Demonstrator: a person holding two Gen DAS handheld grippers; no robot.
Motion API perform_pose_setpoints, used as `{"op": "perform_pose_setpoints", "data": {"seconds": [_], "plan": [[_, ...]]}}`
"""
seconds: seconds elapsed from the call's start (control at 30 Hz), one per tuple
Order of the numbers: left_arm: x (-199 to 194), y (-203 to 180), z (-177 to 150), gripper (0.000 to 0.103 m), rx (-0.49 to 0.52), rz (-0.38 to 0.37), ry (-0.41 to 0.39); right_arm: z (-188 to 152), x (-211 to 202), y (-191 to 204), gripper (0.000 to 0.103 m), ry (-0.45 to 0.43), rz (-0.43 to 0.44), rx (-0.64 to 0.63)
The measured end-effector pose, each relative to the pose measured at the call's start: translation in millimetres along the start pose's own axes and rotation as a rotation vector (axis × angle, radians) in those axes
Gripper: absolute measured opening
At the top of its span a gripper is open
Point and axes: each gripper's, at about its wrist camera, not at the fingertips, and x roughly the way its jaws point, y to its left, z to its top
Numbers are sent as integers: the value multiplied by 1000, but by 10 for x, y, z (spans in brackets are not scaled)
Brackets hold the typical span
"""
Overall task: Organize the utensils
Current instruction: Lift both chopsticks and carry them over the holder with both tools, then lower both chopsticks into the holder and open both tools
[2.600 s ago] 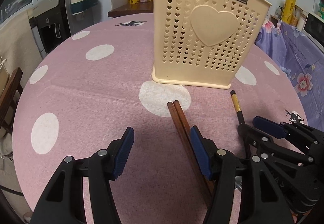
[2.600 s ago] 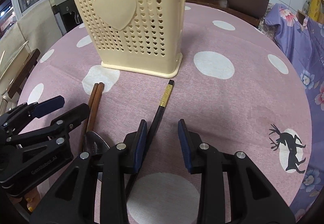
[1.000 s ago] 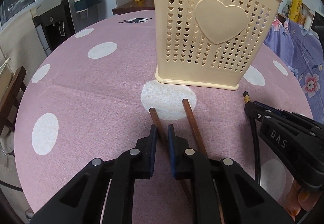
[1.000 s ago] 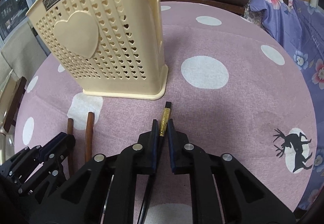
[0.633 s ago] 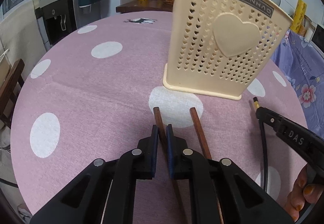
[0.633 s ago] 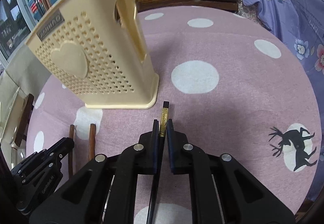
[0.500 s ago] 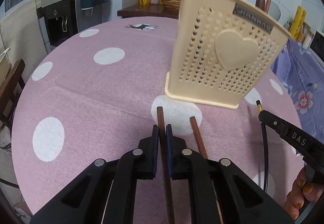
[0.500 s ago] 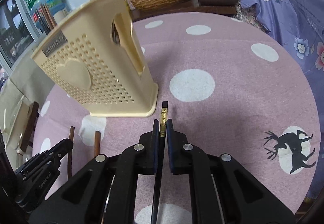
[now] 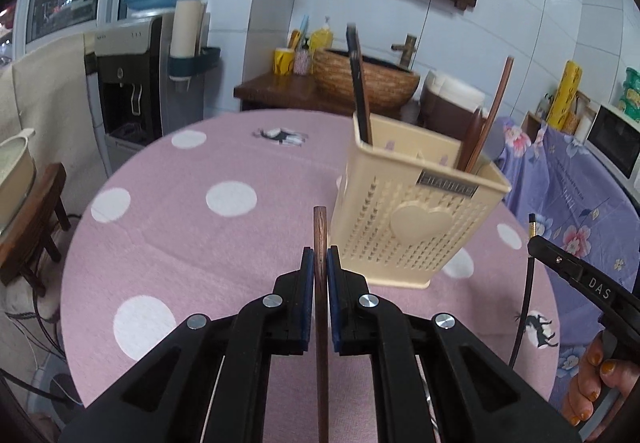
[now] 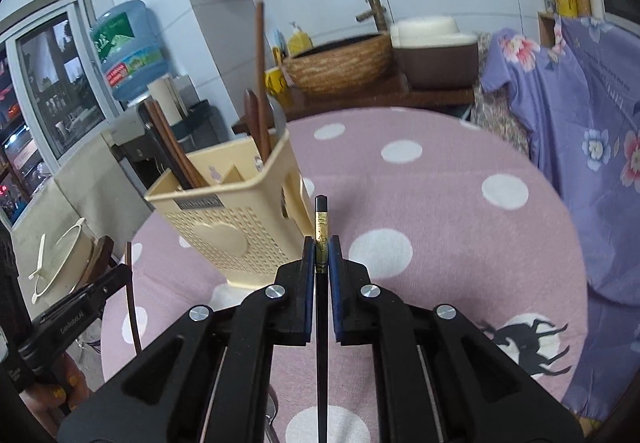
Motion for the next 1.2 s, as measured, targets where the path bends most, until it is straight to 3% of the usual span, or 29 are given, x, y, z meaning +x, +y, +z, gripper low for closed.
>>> {"op": "perform_pose_setpoints", "data": {"seconds": [0.3,0.87,1.2], "plan": [[-331,-10,210,8,13,1,-112,179,-392,129,8,-81,36,-64],[-546,8,409,8,18,-40,-159,327,-589,312,8,-104,99,-121],[-791,-68,853,7,45,-91,-209,797,-773,536,8,-115,177,-146]]}}
